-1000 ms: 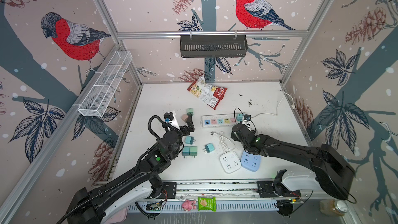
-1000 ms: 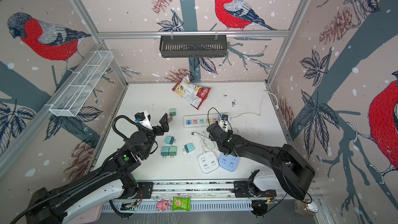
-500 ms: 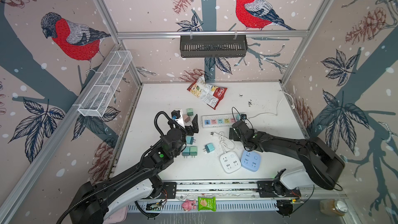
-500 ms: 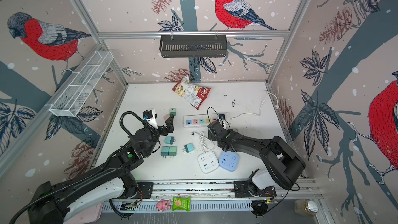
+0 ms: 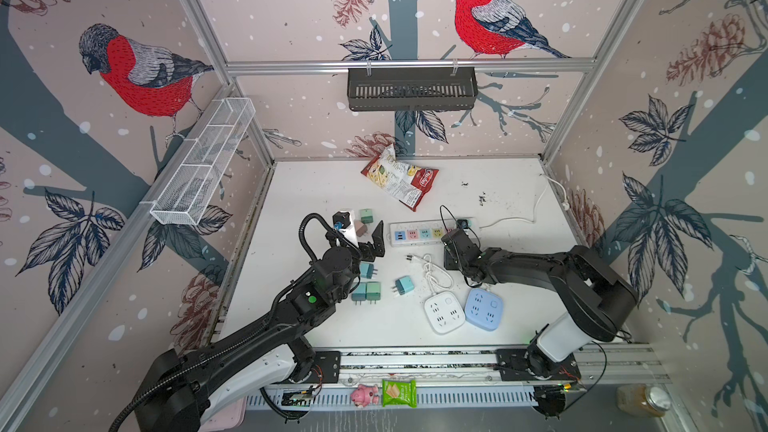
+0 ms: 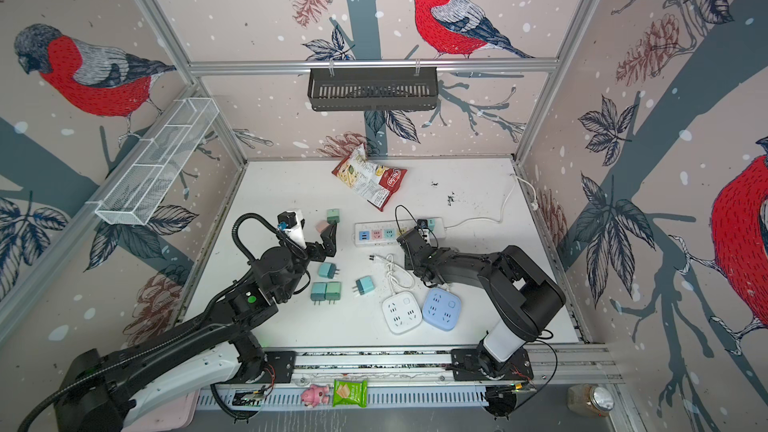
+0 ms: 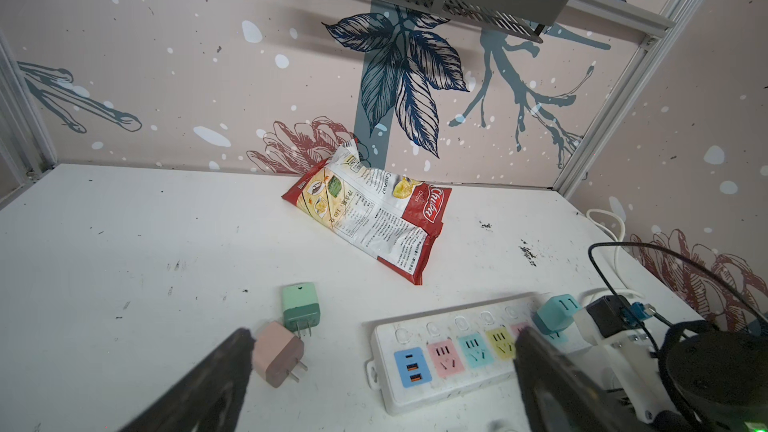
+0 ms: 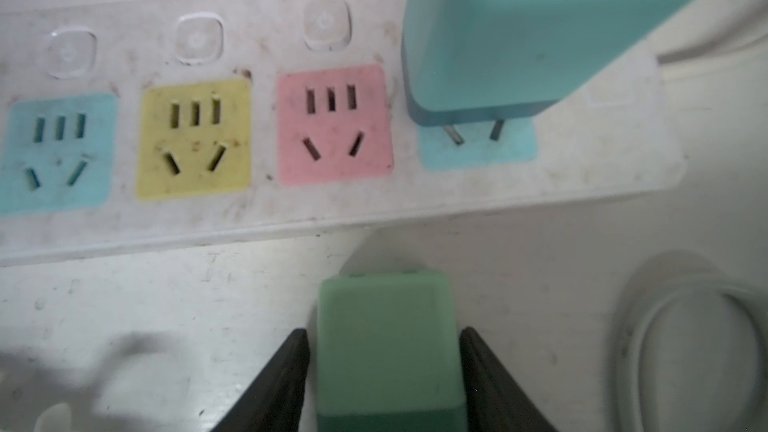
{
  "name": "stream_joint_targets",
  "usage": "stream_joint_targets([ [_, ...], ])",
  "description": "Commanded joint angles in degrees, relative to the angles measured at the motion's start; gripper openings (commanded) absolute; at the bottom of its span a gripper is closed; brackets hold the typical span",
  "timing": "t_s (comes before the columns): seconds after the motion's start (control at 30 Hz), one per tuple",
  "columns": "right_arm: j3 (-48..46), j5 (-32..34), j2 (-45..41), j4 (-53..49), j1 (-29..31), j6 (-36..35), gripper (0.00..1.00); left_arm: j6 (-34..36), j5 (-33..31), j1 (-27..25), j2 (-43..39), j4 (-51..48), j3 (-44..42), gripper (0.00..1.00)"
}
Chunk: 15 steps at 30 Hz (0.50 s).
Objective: Insert the plug
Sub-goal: 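Lower the right gripper and close it on the green adapter, then lift the green adapter with the right gripper while the left gripper moves toward it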
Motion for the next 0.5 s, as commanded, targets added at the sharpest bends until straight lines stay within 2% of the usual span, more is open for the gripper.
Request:
stream_joint_targets([
  [0.0, -0.1, -0.6, -0.3, -0.1, -0.1, -0.5, 0.51, -0.1, 0.0, 0.0, 0.2, 1.0, 0.7, 0.97],
  [0.17, -0.3, -0.4, 0.2, 0.0, -0.3, -0.6, 0.48, -0.1, 0.3, 0.0, 0.2, 0.9, 0.8, 0.97],
  [0.27, 0.1, -0.6, 1.0, 0.0, -0.7, -0.6, 0.52, -0.1, 0.4, 0.1, 0.3, 1.0, 0.8, 0.97],
  [0.37, 0.6, -0.9, 2.1, 0.0, -0.8, -0.6, 0.53, -0.1, 0.5, 0.0, 0.5, 1.0, 0.8, 0.97],
  [0.47, 0.7, -1.3, 2.5, 0.0, -0.8, -0.6, 0.43, 0.0, 0.7, 0.0, 0.7, 1.0, 1.0, 0.97],
])
